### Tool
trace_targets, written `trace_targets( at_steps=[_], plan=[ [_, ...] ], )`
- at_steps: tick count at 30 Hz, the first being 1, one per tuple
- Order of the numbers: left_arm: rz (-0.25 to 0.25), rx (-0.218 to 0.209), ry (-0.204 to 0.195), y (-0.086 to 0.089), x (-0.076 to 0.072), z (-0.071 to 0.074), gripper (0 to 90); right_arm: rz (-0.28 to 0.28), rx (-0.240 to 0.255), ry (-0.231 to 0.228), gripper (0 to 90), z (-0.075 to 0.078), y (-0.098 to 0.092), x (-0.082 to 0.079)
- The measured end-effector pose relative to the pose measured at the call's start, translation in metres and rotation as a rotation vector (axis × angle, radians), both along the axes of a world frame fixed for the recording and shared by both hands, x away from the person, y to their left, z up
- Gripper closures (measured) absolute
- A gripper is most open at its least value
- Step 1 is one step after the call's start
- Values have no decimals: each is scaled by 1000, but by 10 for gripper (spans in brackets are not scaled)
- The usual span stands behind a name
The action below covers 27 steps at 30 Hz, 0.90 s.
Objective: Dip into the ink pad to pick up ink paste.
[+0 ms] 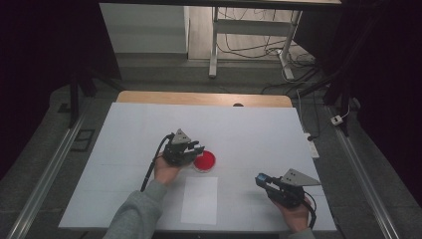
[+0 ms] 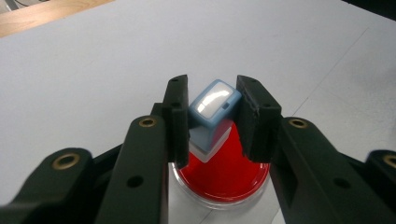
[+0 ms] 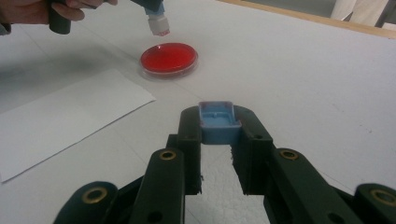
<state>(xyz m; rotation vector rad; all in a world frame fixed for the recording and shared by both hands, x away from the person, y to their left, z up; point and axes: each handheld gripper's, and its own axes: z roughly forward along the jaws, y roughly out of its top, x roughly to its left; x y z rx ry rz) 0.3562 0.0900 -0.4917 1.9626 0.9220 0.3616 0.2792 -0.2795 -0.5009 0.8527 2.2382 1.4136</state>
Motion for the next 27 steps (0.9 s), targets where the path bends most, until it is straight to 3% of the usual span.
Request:
trace_targets(
  at_steps=[5, 27],
  plan=[
    [-1, -33, 5, 7, 0, 3, 668, -5, 1, 3, 736, -1, -1, 0],
    [-34, -37, -4, 20, -12, 15, 667, -23, 8, -5, 736, 1, -5, 0]
  ],
)
